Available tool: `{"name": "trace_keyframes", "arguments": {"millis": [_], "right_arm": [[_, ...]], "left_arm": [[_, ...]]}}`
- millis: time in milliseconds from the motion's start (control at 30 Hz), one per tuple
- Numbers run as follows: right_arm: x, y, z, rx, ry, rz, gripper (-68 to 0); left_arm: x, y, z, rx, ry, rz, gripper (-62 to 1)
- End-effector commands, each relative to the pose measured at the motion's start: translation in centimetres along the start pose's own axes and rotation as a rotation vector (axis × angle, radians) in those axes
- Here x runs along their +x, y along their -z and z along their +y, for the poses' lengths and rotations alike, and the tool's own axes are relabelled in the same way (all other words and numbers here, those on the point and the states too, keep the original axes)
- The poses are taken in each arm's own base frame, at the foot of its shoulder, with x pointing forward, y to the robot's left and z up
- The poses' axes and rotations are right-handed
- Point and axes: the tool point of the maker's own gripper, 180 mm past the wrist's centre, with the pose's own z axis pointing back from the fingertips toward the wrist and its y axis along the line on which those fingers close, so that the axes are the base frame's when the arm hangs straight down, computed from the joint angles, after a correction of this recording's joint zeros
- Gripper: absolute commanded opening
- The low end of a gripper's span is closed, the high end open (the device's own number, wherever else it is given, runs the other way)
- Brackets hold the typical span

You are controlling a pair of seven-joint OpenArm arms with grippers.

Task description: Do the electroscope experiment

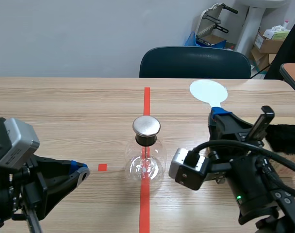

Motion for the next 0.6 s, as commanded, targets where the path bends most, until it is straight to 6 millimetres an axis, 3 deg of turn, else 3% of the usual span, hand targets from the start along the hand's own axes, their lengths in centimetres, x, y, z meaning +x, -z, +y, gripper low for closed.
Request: {"name": "trace_keyframes", "arguments": {"millis": [0, 300, 567], "right_arm": [[-0.5, 0.2, -0.7, -0.026, -0.024, 0.011, -66.9], [0.5, -1.8, 0.9, 0.039, -0.039, -0.009, -66.9], [0.7, -2.5, 0.6, 0.015, -0.038, -0.023, -66.8]], "left_arm": [[0.7, 0.3, 0.3, 0.006, -0.018, -0.032, -56.9], [-1.1, 1.5, 1.1, 0.014, -0.027, -0.003, -56.9], [-2.4, 2.8, 1.8, 0.030, -0.051, 0.019, -56.9]]}}
